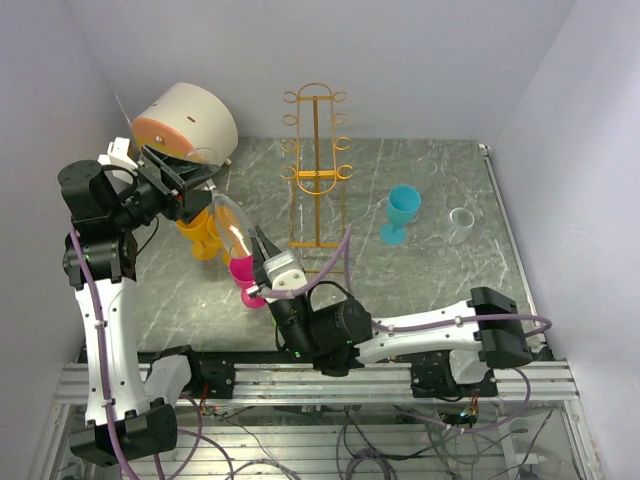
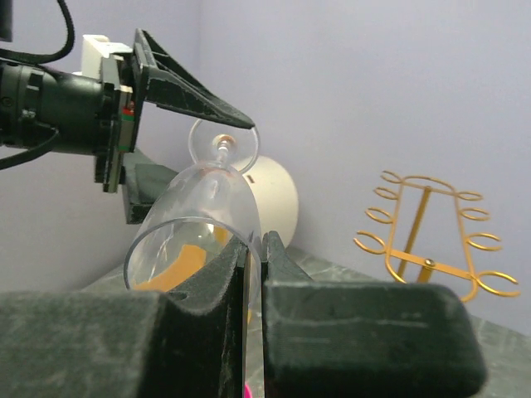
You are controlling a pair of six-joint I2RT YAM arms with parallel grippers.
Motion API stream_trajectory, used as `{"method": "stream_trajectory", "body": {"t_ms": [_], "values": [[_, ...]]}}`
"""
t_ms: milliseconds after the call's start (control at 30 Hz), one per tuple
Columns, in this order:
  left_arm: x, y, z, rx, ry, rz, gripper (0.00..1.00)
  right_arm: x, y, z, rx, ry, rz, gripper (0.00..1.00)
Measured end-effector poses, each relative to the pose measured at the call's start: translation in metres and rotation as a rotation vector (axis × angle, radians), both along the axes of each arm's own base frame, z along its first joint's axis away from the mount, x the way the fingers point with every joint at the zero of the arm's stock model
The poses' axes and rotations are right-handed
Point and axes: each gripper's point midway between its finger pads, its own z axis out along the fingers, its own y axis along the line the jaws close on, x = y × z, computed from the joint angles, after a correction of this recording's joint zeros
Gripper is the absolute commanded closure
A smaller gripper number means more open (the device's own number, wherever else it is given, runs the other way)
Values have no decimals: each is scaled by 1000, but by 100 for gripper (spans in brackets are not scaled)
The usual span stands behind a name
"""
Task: Place the wine glass upside down on the wine glass rack
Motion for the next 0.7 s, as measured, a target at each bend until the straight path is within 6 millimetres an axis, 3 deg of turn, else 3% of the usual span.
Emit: {"method": "stream_trajectory", "body": {"t_ms": [300, 533, 700], "values": [[0, -2, -4, -12, 5, -20, 20, 2, -6, -18, -61, -94, -155, 100], [-1, -2, -2, -4, -10, -27, 19, 1, -8, -16, -63, -111, -168, 100], [1, -1, -6, 7, -14, -20, 26, 0, -5, -15, -57, -114, -158, 100]]}}
